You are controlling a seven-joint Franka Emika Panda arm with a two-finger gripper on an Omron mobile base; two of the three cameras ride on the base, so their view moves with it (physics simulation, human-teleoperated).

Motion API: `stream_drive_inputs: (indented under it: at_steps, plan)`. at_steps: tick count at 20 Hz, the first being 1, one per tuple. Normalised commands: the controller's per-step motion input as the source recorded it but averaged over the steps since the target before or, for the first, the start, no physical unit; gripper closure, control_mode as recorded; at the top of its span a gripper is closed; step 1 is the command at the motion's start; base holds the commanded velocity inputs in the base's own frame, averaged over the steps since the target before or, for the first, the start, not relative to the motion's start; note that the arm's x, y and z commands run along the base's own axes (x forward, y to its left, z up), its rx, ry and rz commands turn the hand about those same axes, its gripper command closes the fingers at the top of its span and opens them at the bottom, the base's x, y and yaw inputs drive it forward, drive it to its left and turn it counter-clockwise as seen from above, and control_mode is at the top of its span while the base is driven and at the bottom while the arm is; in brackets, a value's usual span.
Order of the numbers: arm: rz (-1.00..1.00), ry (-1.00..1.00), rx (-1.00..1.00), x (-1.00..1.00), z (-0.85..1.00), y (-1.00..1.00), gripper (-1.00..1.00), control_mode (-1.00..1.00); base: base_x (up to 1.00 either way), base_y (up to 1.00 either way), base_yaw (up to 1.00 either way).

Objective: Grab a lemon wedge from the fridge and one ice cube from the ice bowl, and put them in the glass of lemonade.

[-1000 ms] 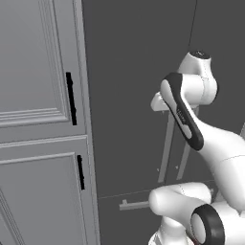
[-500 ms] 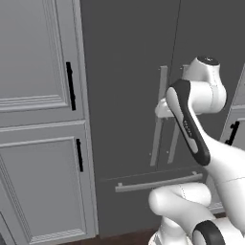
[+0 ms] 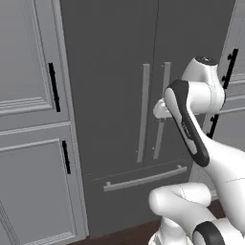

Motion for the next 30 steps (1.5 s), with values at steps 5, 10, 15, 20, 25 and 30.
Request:
stream_drive_inputs:
  at_steps: [5,10,15,20,25,30]
  plan:
    - [0.00,0.00,0.00,0.00,0.00,0.00,-1.00,1.00,0.10,0.84,0.45]
    - [0.00,0.00,0.00,0.00,0.00,0.00,-1.00,1.00,0.44,0.10,0.88]
    - [0.00,0.00,0.00,0.00,0.00,0.00,-1.00,1.00,0.50,0.00,0.91]
    - [0.00,0.00,0.00,0.00,0.00,0.00,-1.00,1.00,0.73,0.15,0.73]
    - [0.00,0.00,0.00,0.00,0.00,0.00,-1.00,1.00,0.43,-0.03,0.69]
    - [0.00,0.00,0.00,0.00,0.00,0.00,-1.00,1.00,0.46,0.00,0.48]
